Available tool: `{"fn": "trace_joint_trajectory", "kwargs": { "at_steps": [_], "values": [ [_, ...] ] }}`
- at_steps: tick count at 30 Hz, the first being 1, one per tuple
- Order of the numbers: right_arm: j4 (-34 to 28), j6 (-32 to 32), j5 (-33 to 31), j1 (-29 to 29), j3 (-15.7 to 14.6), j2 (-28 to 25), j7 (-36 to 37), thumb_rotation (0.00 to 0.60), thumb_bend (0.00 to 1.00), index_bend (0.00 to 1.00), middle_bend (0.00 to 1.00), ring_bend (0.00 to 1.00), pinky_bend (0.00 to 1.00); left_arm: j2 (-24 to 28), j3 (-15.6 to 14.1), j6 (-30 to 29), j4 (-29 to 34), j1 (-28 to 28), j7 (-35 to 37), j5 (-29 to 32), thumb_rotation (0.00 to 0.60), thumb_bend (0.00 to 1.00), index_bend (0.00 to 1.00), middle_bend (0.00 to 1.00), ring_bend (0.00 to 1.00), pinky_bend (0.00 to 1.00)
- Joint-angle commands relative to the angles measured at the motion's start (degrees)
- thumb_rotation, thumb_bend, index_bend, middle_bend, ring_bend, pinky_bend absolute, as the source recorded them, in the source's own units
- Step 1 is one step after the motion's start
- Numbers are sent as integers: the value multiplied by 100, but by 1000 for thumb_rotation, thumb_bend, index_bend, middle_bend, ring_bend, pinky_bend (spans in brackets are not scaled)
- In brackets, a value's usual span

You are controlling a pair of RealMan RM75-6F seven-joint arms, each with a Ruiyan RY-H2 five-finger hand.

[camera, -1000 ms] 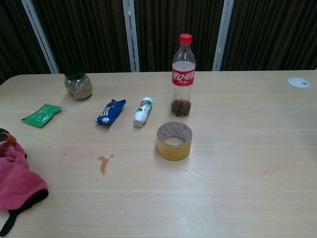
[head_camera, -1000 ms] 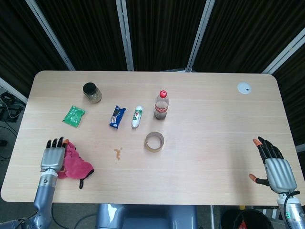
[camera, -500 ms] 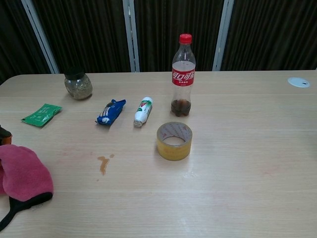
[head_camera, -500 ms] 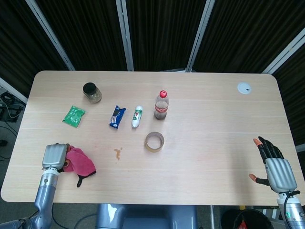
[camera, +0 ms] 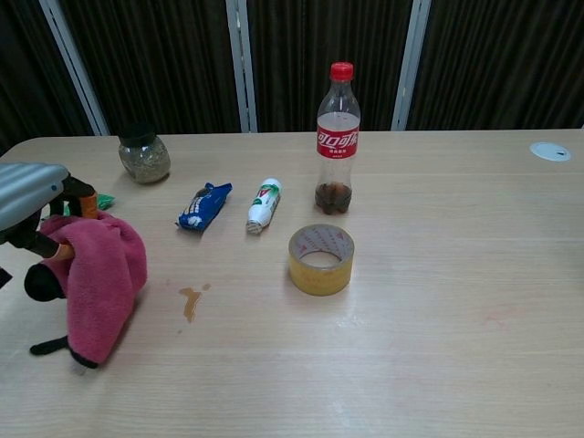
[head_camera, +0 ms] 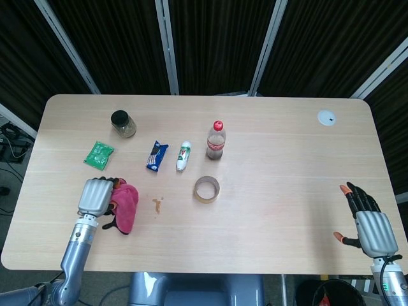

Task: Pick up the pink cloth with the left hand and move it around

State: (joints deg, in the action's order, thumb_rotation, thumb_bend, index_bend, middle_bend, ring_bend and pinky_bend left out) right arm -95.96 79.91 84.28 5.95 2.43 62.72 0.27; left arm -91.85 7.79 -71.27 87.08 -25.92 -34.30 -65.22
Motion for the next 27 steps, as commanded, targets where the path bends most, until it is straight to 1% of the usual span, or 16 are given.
{"fn": "trace_joint_trajectory", "kwargs": {
  "at_steps": [1,4,8,16,25,27],
  "values": [
    [-5,-3,-6,-2,2,-5,16,600,4,0,0,0,123,-172,84,7,113,-176,-254,-35,600,624,863,606,488,562],
    [-4,-13,-9,1,1,-12,39,600,4,0,0,0,123,-321,105,40,170,-269,-395,4,600,623,863,606,487,563],
    [-1,-23,-23,3,7,-14,64,600,4,0,0,0,123,-488,51,87,152,-337,-565,48,600,623,864,606,488,562],
    [-3,-62,-64,13,18,-15,125,600,5,0,0,0,123,-1104,-255,353,-336,-440,-835,195,600,624,866,607,488,562],
    [33,-83,-109,34,60,-10,210,600,4,0,0,0,123,-1614,-482,585,-585,-502,-795,104,600,622,868,606,488,563],
    [42,-78,-109,35,64,-5,213,600,4,0,0,0,123,-1718,-492,595,-642,-516,-786,67,600,622,869,606,488,562]
  ]
}}
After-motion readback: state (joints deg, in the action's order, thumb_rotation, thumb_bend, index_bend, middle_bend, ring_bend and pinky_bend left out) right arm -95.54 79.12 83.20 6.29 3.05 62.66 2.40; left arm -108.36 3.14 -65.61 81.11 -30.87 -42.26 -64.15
